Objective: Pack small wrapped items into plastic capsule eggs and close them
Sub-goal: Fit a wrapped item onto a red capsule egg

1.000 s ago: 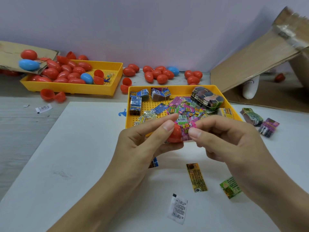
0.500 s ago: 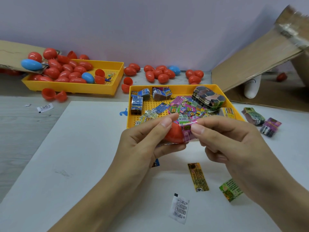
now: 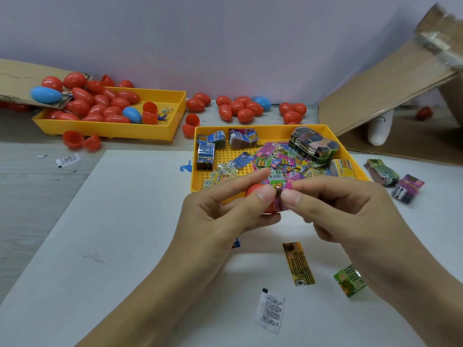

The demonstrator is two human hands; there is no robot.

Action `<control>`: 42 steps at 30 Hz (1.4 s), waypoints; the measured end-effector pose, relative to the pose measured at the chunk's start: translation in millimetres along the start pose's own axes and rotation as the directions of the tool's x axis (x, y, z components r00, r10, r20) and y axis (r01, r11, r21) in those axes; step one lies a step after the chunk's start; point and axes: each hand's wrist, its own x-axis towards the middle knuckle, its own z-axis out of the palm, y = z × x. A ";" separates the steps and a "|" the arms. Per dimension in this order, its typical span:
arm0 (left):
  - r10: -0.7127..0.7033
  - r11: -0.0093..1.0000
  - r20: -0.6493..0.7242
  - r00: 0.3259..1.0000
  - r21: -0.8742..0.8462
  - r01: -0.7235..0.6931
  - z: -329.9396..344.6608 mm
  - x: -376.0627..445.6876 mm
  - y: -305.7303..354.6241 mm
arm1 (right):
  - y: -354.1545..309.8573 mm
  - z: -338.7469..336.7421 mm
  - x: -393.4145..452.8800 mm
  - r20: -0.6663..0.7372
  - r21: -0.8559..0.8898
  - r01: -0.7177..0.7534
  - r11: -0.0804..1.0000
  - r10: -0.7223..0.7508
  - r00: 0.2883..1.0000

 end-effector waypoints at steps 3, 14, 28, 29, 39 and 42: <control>0.040 0.999 -0.039 0.998 0.031 -0.039 2.1 -2.4 -0.7 | -0.3 -1.2 -1.4 0.028 -0.045 0.018 0.999 -0.016 0.999; 0.237 0.963 -0.068 0.969 0.151 -0.224 5.7 -5.0 -2.9 | 3.5 -3.3 0.4 -0.100 0.007 -0.187 0.982 0.187 0.977; 0.414 0.837 0.027 0.910 0.384 -0.391 5.0 -9.7 -1.9 | -1.5 -8.2 3.6 0.211 0.259 -0.513 0.819 0.470 0.857; 0.411 0.834 0.028 0.911 0.391 -0.389 5.3 -9.9 -1.6 | -1.7 -8.5 3.5 0.217 0.265 -0.518 0.813 0.473 0.854; 0.405 0.796 0.058 0.913 0.469 -0.383 6.6 -11.6 1.0 | -0.5 -8.1 2.4 0.272 0.380 -0.598 0.705 0.533 0.801; 0.394 0.794 0.073 0.916 0.475 -0.379 6.1 -10.7 -0.2 | -0.3 -9.0 2.4 0.287 0.420 -0.611 0.671 0.541 0.791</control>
